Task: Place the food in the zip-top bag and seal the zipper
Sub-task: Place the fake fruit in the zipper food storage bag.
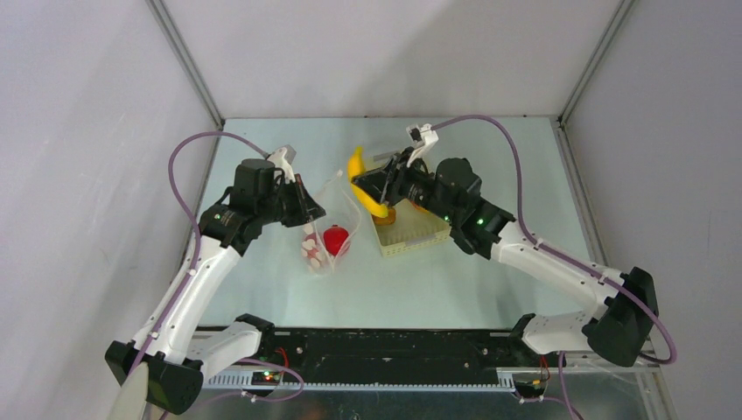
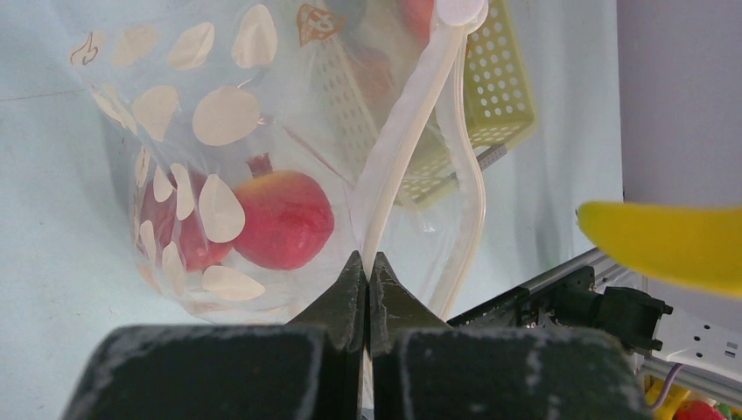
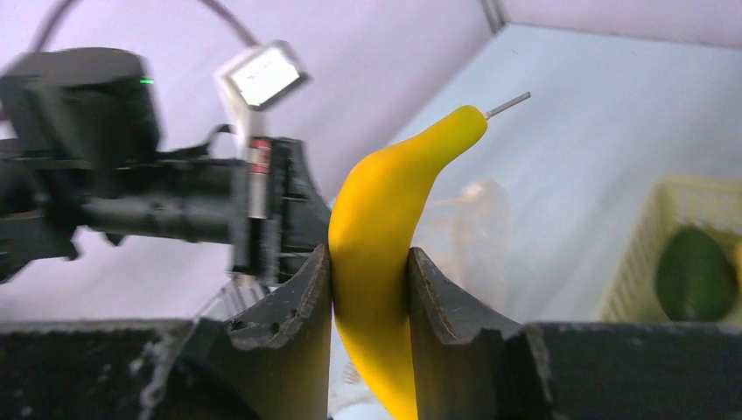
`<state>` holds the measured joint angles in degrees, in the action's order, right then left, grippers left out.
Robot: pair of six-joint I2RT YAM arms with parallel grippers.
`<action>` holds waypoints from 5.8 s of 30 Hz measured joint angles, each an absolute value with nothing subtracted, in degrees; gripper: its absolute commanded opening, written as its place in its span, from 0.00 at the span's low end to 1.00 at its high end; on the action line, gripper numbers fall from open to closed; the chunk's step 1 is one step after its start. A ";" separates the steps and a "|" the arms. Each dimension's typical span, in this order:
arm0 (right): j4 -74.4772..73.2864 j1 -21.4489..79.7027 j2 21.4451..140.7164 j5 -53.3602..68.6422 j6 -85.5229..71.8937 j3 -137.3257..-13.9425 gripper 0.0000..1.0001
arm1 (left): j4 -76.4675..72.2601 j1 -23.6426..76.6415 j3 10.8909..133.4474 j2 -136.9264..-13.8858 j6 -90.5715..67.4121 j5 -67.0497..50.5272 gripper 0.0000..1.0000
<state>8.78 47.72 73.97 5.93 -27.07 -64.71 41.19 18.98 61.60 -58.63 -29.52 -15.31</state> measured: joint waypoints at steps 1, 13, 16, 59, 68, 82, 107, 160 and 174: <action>10.83 48.66 73.97 5.87 -27.07 -64.71 0.07 | 41.19 18.98 61.60 -58.63 -29.52 -15.31 0.00; 34.00 53.93 84.20 6.00 -30.24 -64.62 0.07 | 41.10 18.98 61.60 -59.18 -29.56 -15.99 0.00; 37.50 54.43 88.03 7.01 -30.68 -64.45 0.07 | 41.01 18.98 61.60 -59.18 -29.56 -16.36 0.00; 20.93 61.58 84.79 -11.66 -25.85 -56.07 0.07 | 41.12 18.87 61.60 -58.72 -29.98 -16.25 0.00; 15.11 61.91 86.59 -10.00 -24.86 -59.48 0.08 | 40.82 18.87 61.60 -58.33 -29.98 -16.51 0.00; 9.82 68.34 83.07 -13.06 -15.20 -59.59 0.08 | 40.75 18.85 61.60 -58.04 -29.98 -16.75 0.00; 4.43 67.77 85.56 -6.24 -8.10 -62.61 0.09 | 38.70 18.81 60.75 -56.55 -29.91 -19.75 0.00; -23.29 59.51 95.64 -8.10 -44.93 -83.42 0.67 | 33.93 18.83 58.61 -54.87 -29.98 -28.16 0.00; -9.23 61.49 73.41 -11.77 -30.26 -68.42 0.99 | 35.64 18.65 58.61 -54.19 -30.00 -18.81 0.00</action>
<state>-9.23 61.49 73.41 -11.77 -30.26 -68.42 35.64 18.65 58.61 -54.19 -30.00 -18.81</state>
